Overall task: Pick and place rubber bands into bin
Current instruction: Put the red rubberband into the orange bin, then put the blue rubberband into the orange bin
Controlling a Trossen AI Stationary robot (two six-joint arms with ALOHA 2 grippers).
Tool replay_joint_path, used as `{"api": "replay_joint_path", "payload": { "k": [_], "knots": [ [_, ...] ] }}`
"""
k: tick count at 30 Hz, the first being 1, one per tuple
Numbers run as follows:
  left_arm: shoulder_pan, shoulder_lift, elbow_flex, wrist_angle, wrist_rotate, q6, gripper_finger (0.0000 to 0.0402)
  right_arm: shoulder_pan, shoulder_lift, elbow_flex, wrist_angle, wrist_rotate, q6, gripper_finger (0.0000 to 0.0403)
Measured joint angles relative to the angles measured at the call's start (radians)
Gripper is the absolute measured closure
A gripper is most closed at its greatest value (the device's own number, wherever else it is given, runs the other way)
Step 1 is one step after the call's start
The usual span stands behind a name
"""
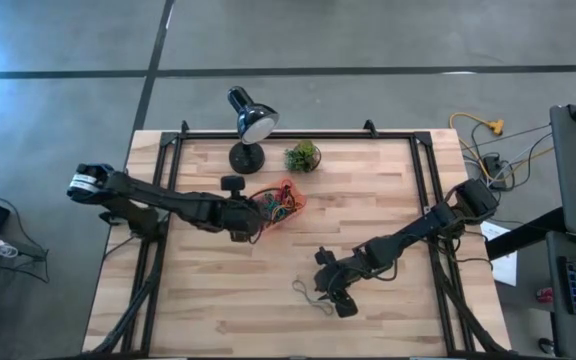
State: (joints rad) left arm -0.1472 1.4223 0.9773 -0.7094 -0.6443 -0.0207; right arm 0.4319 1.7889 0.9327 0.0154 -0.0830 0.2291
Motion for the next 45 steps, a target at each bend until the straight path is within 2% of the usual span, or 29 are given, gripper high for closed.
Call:
{"api": "replay_joint_path", "payload": {
  "k": [8,17,22,26,29,31,38,45],
  "knots": [
    [0.004,0.0,-0.039,0.083,0.071,0.009,0.0395,0.0,0.0,0.0,0.0,0.003,0.0,0.0284],
    [0.004,0.0,-0.038,0.086,0.09,-0.001,0.0318,0.0,0.0,0.0,0.001,0.005,0.0,0.0284],
    [-0.024,-0.001,0.006,0.09,0.129,-0.115,0.0304,0.0,0.001,0.0,0.002,0.013,0.0,0.0284],
    [-0.1,-0.01,0.031,0.115,0.256,-0.19,0.0304,0.0,0.002,0.0,0.011,0.123,0.0,0.0284],
    [-0.206,-0.012,0.029,0.169,0.279,-0.223,0.0304,0.0,0.002,0.0,0.032,0.23,0.005,0.0284],
    [-0.284,-0.007,0.028,0.22,0.281,-0.212,0.0304,-0.001,0.002,0.0,0.034,0.243,0.004,0.0284],
    [-0.529,0.001,0.015,0.543,0.282,0.023,0.0304,0.005,0.002,0.0,0.049,0.231,0.007,0.0269],
    [-0.639,-0.016,0.015,0.798,0.273,0.22,0.0304,0.005,0.002,0.003,0.074,0.231,0.007,0.0261]
  ]
}}
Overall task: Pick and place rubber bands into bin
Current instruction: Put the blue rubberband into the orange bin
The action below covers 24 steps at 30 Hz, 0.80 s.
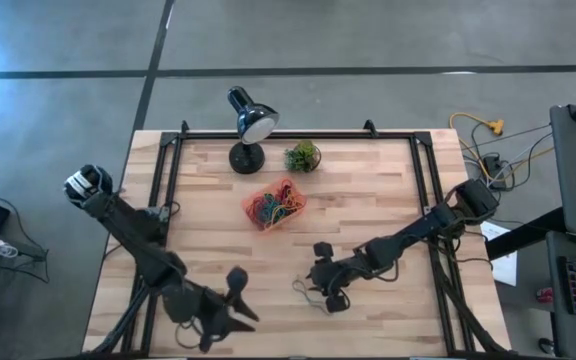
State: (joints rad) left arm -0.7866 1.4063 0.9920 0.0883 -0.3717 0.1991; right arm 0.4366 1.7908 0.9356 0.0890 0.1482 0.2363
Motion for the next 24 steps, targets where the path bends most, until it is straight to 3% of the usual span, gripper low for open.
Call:
{"api": "replay_joint_path", "payload": {
  "k": [24],
  "knots": [
    [-0.019,-0.002,0.0,0.088,0.024,0.09,0.0304,0.006,0.0,0.0,0.005,-0.021,-0.004,0.0273]
  ]
}}
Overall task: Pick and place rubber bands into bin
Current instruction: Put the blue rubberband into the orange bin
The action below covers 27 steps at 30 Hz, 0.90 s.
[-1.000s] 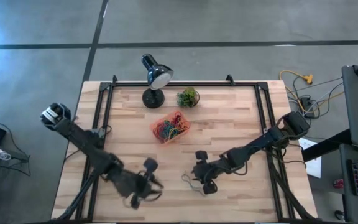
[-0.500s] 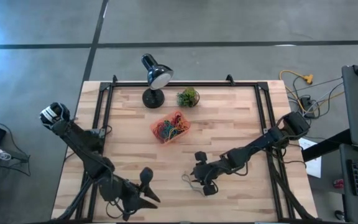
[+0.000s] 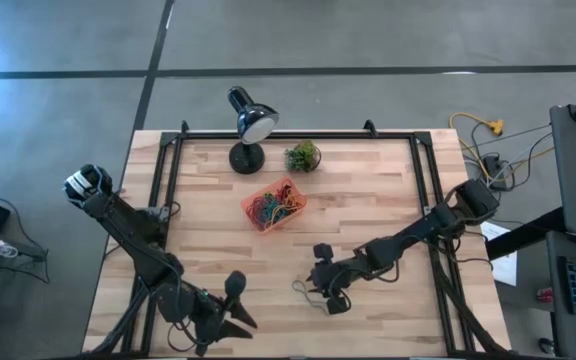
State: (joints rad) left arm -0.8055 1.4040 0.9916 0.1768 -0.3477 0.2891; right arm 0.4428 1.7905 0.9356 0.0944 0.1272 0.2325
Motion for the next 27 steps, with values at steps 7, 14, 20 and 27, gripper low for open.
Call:
{"api": "replay_joint_path", "payload": {
  "k": [7,14,20,27],
  "knots": [
    [-0.001,0.0,0.0,0.002,0.011,0.007,0.0304,0.0,0.0,0.0,0.0,0.0,-0.003,0.0277],
    [-0.001,0.0,0.0,0.004,0.011,0.007,0.0304,0.0,0.0,0.0,0.0,0.001,-0.004,0.0271],
    [0.0,0.0,-0.004,0.004,0.014,0.006,0.0304,0.0,-0.002,-0.001,0.0,0.003,-0.004,0.0275],
    [0.0,0.0,-0.057,0.018,0.013,-0.043,0.0304,0.0,-0.002,-0.001,0.0,0.003,-0.008,0.0279]
  ]
}}
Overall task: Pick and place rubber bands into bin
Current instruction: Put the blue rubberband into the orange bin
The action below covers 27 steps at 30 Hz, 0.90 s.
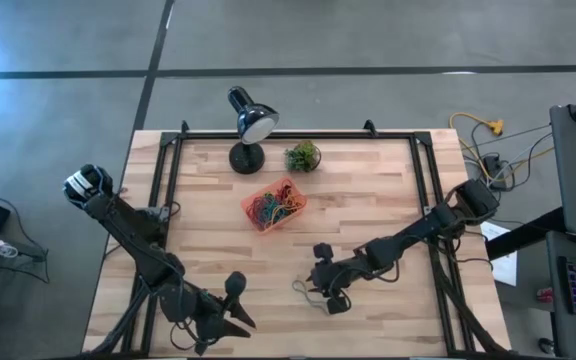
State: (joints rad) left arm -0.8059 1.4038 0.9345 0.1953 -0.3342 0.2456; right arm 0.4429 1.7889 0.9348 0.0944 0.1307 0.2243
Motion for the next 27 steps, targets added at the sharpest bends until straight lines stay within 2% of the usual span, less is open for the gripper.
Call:
{"api": "replay_joint_path", "payload": {
  "k": [7,18,27],
  "knots": [
    [0.002,0.0,-0.07,0.014,-0.015,-0.082,0.0304,0.0,0.0,0.0,0.001,0.0,0.017,0.0275],
    [0.031,0.0,-0.149,0.038,-0.042,-0.116,0.0304,0.004,0.0,0.002,0.083,0.0,0.043,0.028],
    [0.052,0.001,-0.157,0.028,-0.042,-0.144,0.0304,0.005,0.08,0.031,0.124,-0.003,0.064,0.0245]
  ]
}}
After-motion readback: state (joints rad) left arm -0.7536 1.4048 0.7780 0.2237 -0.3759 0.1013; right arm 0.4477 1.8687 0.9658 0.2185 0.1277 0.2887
